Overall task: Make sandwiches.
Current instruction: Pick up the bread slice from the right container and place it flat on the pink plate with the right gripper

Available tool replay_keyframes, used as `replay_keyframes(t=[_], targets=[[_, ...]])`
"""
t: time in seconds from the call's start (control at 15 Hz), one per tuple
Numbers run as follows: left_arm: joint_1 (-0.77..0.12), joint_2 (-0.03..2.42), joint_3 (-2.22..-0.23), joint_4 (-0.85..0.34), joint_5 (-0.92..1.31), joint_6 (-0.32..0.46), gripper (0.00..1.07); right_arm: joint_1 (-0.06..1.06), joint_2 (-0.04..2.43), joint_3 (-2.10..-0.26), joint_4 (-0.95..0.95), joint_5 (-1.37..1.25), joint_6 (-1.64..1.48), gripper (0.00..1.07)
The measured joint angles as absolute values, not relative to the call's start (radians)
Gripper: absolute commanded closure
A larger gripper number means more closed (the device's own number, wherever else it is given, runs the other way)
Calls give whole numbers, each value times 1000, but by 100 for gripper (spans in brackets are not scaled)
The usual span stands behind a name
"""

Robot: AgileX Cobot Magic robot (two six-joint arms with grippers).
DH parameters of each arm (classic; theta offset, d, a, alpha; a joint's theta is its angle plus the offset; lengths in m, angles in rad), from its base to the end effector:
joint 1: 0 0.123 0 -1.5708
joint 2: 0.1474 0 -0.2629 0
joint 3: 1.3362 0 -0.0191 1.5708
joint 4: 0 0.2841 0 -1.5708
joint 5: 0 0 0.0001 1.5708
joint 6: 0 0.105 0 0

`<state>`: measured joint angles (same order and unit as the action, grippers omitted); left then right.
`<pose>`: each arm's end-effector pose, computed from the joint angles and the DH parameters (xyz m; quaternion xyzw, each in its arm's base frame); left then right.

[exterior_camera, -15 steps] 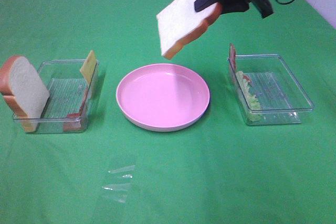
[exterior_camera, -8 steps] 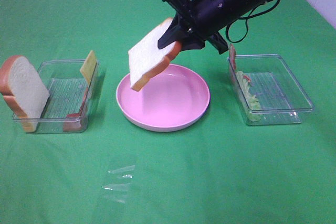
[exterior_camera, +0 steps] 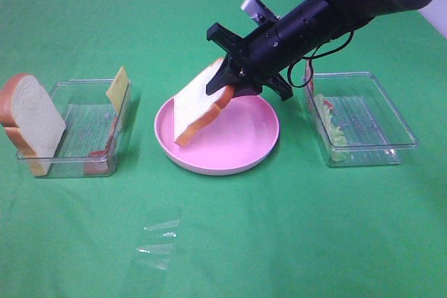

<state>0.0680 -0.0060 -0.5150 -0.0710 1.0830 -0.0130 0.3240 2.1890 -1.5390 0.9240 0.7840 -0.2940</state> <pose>0.0555 -0.0028 0.2902 -0.0324 0.8524 -0.0211 0.5214 0.4282 0.2063 0.0997 -0.0052 0.9321 0.3495 0.0948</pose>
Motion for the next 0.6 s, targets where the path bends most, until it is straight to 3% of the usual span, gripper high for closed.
replay_keyframes(t=[0.27,0.33,0.4,0.53,0.6], targets=[[68,-6,-515,-71,1083,-13,9,324,2202,-1539,905,783,-294,107],[68,-6,-515,-71,1083,-13,9,324,2202,-1539,895,783,-294,102],[68,-6,-515,-71,1083,-13,9,324,2202,-1539,875,783,-294,74],[68,-6,-515,-71,1083,-13,9,324,2202,-1539,861,783,-294,44],[68,-6,-515,-71,1083,-13,9,324,2202,-1539,861,783,-294,37]])
